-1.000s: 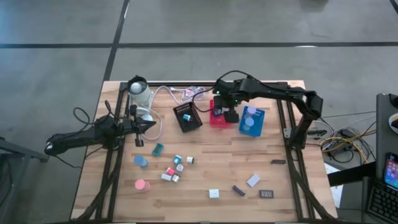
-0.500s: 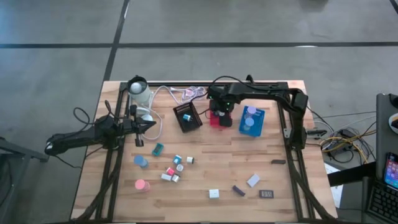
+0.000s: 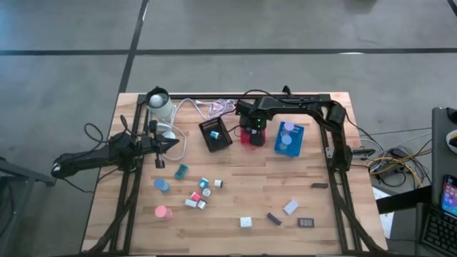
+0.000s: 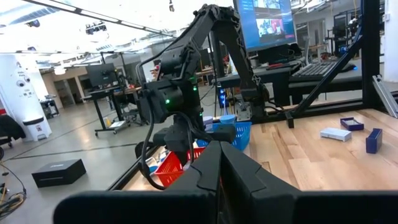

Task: Pick & Place Office items
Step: Put the top white digital clock into the red bin, then put the top white black charger adapter into the black bin

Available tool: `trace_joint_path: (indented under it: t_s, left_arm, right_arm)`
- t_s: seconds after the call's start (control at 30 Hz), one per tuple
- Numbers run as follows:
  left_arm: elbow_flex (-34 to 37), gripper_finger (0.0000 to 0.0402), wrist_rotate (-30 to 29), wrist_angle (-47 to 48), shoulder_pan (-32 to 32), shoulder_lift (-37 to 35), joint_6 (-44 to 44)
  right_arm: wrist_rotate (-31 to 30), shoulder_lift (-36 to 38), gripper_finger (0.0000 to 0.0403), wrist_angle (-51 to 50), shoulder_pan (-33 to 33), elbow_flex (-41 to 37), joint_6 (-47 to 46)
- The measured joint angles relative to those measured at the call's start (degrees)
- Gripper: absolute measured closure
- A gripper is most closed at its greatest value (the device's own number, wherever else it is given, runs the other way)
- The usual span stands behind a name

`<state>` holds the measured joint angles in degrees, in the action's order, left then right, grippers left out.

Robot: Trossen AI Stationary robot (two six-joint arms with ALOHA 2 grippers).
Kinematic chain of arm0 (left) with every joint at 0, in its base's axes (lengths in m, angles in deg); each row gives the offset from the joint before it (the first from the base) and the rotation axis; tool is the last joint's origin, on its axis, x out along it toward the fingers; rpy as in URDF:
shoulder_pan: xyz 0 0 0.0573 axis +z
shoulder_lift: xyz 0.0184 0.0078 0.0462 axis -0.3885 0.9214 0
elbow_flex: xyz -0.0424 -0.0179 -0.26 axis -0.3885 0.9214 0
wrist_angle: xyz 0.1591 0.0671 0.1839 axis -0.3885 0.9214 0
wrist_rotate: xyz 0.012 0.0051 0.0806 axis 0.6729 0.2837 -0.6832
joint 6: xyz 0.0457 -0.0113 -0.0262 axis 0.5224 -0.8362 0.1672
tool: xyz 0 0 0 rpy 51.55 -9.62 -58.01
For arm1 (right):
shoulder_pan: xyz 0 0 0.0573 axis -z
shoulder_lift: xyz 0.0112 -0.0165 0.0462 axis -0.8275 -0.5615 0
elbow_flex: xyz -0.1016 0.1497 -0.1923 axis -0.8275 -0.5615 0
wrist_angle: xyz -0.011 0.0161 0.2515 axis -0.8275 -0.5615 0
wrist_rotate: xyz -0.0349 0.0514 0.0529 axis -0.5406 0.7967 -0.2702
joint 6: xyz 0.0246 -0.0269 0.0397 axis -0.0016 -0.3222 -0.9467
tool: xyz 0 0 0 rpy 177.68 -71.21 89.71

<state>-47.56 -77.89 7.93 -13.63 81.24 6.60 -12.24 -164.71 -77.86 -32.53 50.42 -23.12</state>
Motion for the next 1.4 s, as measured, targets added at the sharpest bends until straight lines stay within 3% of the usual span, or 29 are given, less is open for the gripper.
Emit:
trace_joint_path:
  t_s: [0.43,0.67,0.8,1.13,1.27,1.4]
  left_arm:
    - [0.01,0.0388,0.0,0.01,0.0,0.01,0.0]
    - [0.01,0.0388,0.0,0.01,0.0,0.01,0.0]
    - [0.0,0.0388,0.0,0.01,0.0,0.01,0.0]
    - [0.01,0.0388,0.0,0.03,0.0,0.01,-0.02]
    - [0.0,0.0388,0.02,0.05,0.0,0.01,-0.02]
    - [0.01,0.0388,0.0,0.07,0.0,0.0,-0.09]
  right_arm:
    - [0.43,2.27,0.0059,1.38,0.0,-0.26,0.71]
    - [0.31,5.37,0.0062,0.04,-0.06,-0.26,0.87]
    - [1.25,11.04,0.0077,-0.67,-0.04,-0.28,0.88]
    - [13.85,33.98,0.0149,5.84,-1.8,-0.74,0.83]
    - [15.26,43.73,0.0191,11.85,-3.84,-3.76,0.22]
    - [21.33,53.42,0.024,22.03,-4.17,-10.37,-2.51]
